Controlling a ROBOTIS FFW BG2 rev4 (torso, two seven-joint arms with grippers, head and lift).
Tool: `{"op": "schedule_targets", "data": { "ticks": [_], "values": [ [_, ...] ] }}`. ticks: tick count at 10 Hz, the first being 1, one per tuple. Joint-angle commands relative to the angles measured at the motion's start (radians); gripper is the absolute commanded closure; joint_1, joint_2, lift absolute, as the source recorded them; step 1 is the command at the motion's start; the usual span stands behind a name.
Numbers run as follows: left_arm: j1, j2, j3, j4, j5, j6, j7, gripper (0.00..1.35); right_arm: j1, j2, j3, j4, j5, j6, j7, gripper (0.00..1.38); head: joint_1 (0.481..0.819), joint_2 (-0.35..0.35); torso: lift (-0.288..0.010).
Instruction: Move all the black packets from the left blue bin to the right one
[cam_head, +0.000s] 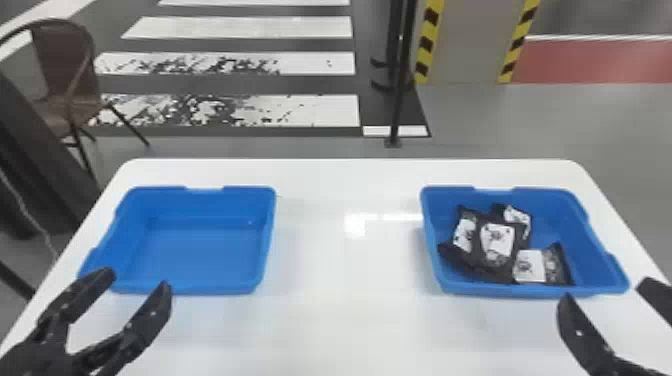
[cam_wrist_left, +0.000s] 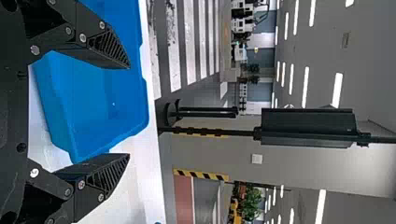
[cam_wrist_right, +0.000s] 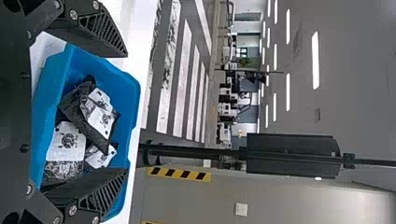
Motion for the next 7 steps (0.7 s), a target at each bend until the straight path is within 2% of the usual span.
{"op": "schedule_targets", "data": {
  "ticks": [1,7],
  "values": [
    [-0.005,-0.004,-0.007,-0.001,0.000,0.013,0.000,0.40,-0.006,0.001,0.002,-0.002,0.000,0.000,0.000,0.16,0.695,0.012,-0.140],
    [-0.015,-0.004,-0.023,-0.001,0.012,0.042,0.000,0.40,-0.011,0.001,0.004,0.006,-0.006,0.000,0.000,0.16,0.695,0.003,-0.140]
  ]
}}
